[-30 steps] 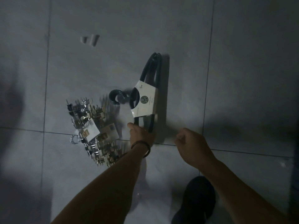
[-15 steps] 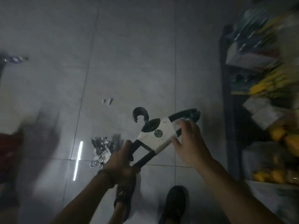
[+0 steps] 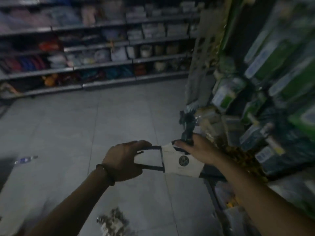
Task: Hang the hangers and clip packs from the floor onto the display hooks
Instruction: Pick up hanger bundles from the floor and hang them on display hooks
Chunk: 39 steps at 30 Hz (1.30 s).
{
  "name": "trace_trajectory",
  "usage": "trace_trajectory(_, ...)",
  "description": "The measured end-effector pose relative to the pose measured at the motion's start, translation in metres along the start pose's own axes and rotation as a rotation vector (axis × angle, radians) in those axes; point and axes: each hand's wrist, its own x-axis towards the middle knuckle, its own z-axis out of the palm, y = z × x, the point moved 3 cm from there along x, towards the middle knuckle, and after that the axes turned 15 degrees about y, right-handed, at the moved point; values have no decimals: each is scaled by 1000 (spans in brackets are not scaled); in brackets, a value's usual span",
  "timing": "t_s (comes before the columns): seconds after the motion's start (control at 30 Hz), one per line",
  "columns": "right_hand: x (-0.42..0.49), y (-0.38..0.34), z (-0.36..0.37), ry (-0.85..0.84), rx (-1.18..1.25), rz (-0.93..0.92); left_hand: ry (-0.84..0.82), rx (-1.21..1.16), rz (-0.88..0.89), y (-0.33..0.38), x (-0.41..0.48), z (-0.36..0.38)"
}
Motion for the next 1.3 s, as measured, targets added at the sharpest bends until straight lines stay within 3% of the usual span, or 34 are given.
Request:
trace_trajectory(0.07, -33, -9, -31, 196, 30, 55, 299, -7, -135, 18, 5, -22)
trace_trajectory(0.13, -73, -21, -58, 404, 93, 100, 468, -335, -447, 33, -1, -34)
trace_trajectory(0.17, -96, -28, -69, 500, 139, 126, 424, -655, -601, 48, -3, -35)
trace_trajectory(0.23, -140, -43, -86, 631, 226, 209, 124, -1158, -755, 90, -7, -32)
trace_trajectory(0.3, -179, -55, -97, 690, 273, 300, -25, -1312, -593, 134, -10, -46)
trace_trajectory(0.4, -239, -64, -124, 761, 244, 374, -14, -1318, -389, 193, -11, -76)
trace_trajectory(0.53, -338, -63, -183, 770, 20, 541, -56, -1169, -70, 275, -25, -115)
trace_trajectory(0.63, -425, -66, -237, 820, -229, 563, -113, -1108, 128, 344, -55, -141)
trace_trajectory(0.73, -511, -82, -302, 975, -481, 528, -163, -1043, 309, 421, -93, -163)
trace_trajectory(0.9, -645, -100, -382, 1130, -507, 442, -283, -1068, 592, 566, -188, -198)
trace_trajectory(1.0, -736, -93, -413, 1194, -538, 537, -335, -1169, 774, 652, -267, -229)
trace_trajectory(1.13, -869, -86, -454, 1316, -809, 687, -369, -1296, 891, 757, -366, -258)
trace_trajectory(1.3, -1012, -96, -493, 1309, -911, 829, -366, -1193, 1170, 873, -467, -288)
